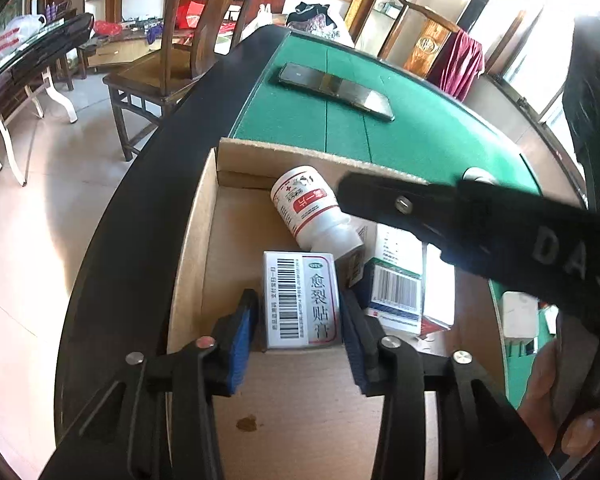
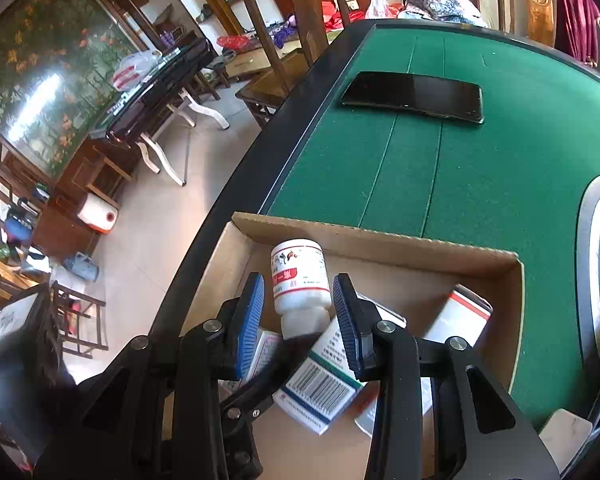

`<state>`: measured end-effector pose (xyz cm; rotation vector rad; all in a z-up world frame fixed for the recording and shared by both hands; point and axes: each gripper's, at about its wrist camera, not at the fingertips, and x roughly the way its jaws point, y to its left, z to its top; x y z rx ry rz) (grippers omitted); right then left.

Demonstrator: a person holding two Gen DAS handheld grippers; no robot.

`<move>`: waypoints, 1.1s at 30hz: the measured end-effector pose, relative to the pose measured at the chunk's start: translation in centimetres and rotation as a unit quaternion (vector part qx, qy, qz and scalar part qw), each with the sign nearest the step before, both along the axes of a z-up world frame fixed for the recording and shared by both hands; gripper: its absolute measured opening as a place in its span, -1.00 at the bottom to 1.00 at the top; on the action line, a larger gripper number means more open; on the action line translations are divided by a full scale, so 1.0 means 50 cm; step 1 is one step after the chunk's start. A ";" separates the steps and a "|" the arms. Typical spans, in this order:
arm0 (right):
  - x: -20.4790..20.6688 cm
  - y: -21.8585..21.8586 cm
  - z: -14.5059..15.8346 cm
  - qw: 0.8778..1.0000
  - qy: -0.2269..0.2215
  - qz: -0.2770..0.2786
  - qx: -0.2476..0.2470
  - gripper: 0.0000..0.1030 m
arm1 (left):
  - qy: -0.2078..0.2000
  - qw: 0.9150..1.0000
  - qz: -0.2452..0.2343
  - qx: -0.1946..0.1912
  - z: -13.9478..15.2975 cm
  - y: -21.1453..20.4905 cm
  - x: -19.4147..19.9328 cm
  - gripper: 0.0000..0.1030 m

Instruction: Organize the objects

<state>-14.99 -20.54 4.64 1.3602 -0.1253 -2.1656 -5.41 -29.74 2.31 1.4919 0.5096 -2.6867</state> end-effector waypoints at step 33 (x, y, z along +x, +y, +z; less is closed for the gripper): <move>0.218 0.507 0.081 0.983 0.093 -0.108 -0.118 -0.24 | 0.024 0.989 -0.136 -0.043 0.079 0.320 0.027 0.47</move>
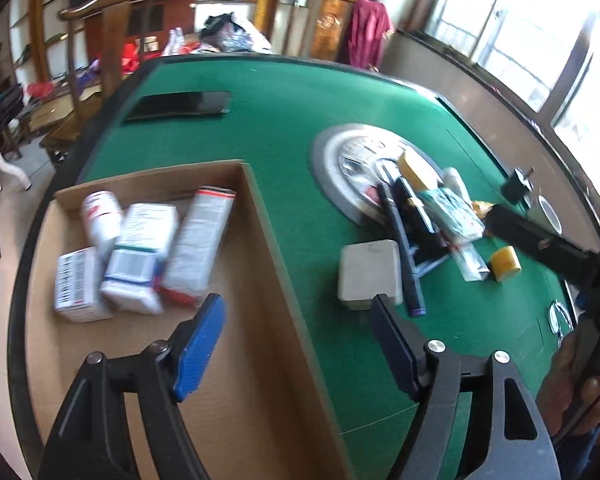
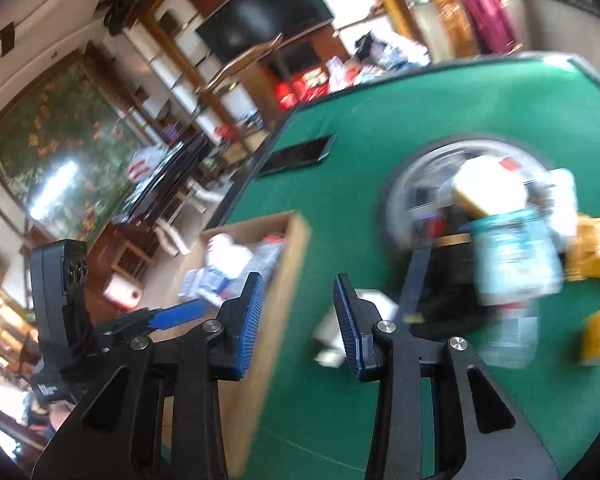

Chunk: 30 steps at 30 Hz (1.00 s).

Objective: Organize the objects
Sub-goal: 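Move the left tool to the white charger while the right tool returns to the table, then grasp the white charger with the left tool while the right tool grasps the yellow tape roll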

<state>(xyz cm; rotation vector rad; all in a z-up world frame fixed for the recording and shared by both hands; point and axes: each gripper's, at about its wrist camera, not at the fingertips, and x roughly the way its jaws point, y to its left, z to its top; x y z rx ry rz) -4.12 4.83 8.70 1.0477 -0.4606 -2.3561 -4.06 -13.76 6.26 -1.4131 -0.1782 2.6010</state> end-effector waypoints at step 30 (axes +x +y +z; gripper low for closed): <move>0.031 0.356 -0.085 0.981 -0.046 -0.187 -0.007 0.14 | -0.047 0.999 0.013 0.023 -0.074 0.126 -0.074 0.03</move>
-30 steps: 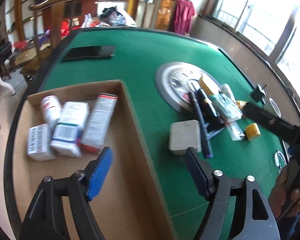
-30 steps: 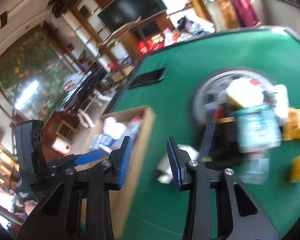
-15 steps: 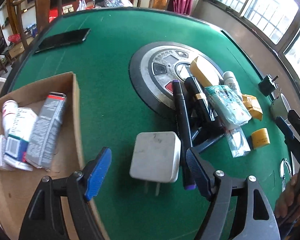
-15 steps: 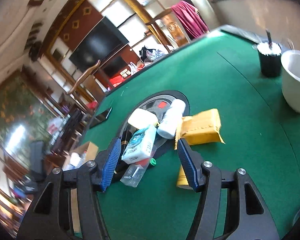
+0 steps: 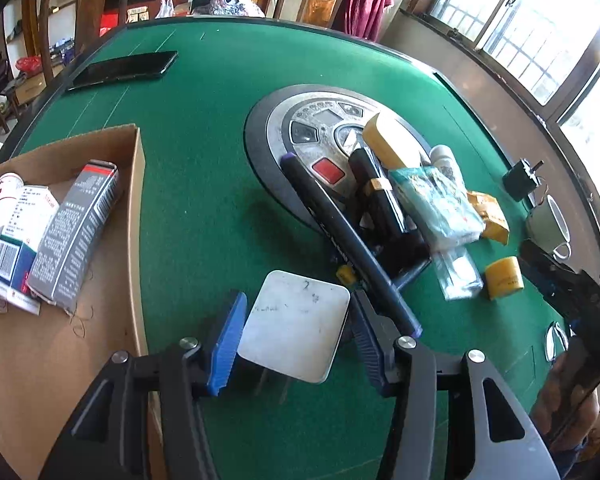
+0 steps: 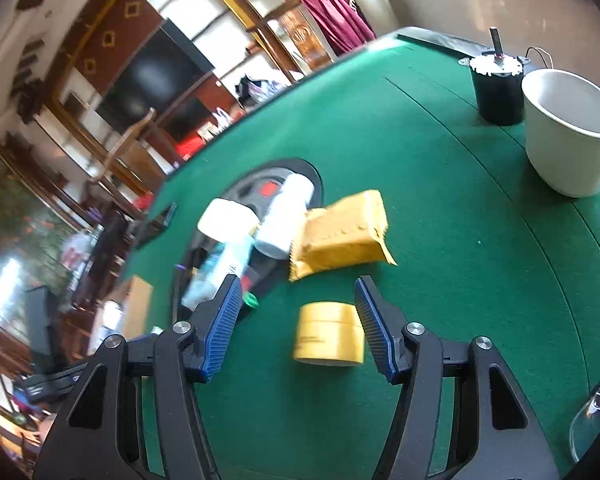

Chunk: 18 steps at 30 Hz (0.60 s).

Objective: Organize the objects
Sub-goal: 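Grasp the white charger with the left tool while the right tool grasps the yellow tape roll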

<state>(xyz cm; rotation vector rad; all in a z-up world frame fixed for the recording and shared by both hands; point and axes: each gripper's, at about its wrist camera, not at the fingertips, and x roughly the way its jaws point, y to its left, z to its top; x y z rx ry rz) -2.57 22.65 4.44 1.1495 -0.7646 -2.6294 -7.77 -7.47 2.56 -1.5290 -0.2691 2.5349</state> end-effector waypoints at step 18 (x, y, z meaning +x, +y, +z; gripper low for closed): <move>-0.013 -0.041 -0.047 0.994 -0.041 0.030 0.097 -0.24 | 0.011 0.999 0.005 -0.050 -0.010 0.008 0.036 -0.04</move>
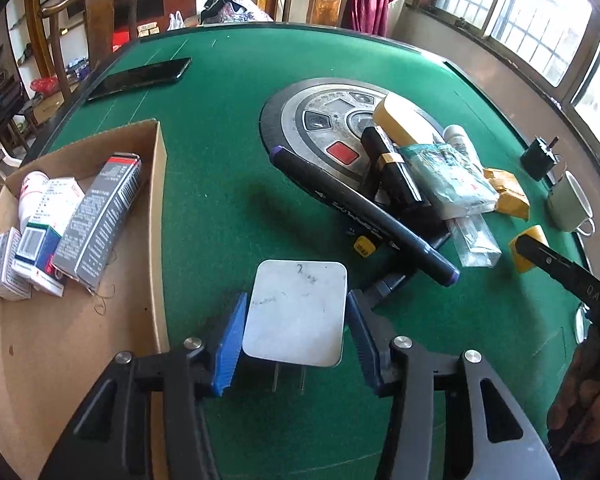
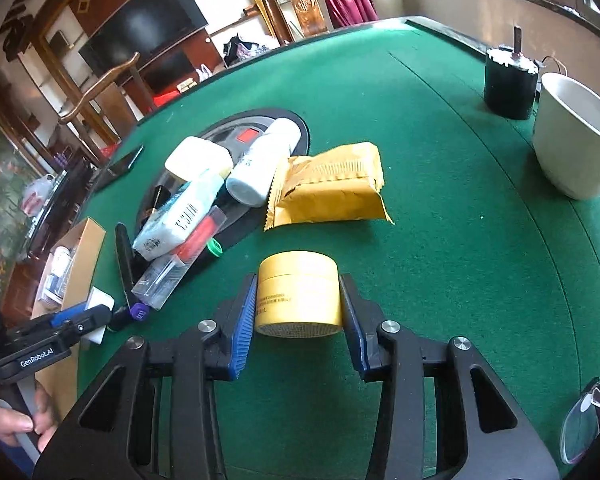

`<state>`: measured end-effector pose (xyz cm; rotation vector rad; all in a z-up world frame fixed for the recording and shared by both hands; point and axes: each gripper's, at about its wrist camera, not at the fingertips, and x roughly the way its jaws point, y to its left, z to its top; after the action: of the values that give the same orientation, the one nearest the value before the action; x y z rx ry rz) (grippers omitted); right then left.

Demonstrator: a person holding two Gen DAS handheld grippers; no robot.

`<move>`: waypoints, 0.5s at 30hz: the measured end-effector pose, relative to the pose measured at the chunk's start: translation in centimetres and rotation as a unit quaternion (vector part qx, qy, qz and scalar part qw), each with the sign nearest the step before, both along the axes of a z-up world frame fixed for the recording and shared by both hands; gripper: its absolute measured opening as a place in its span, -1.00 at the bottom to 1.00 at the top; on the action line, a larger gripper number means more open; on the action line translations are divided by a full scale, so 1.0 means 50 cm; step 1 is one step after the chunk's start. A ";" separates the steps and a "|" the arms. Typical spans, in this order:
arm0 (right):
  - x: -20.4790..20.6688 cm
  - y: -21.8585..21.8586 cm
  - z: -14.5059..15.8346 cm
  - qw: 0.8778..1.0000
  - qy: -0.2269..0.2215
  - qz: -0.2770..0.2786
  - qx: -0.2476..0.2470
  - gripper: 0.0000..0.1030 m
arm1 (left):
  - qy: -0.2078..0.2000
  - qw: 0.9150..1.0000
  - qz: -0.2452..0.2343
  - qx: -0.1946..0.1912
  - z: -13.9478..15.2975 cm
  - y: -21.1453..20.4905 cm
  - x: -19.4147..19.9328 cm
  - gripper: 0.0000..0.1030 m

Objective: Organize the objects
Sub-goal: 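Grasp the white charger with the left tool while the right tool grasps the yellow tape roll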

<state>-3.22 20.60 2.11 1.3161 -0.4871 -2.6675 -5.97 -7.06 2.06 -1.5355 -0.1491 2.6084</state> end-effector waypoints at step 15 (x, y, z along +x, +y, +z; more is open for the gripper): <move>0.018 -0.014 0.040 0.998 0.057 0.018 -0.021 -0.24 | 0.007 0.999 -0.008 0.040 0.012 -0.001 0.039 -0.14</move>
<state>-2.31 19.90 4.10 1.1438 -0.4973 -2.6694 -4.04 -7.12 2.64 -1.4860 -0.2371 2.5672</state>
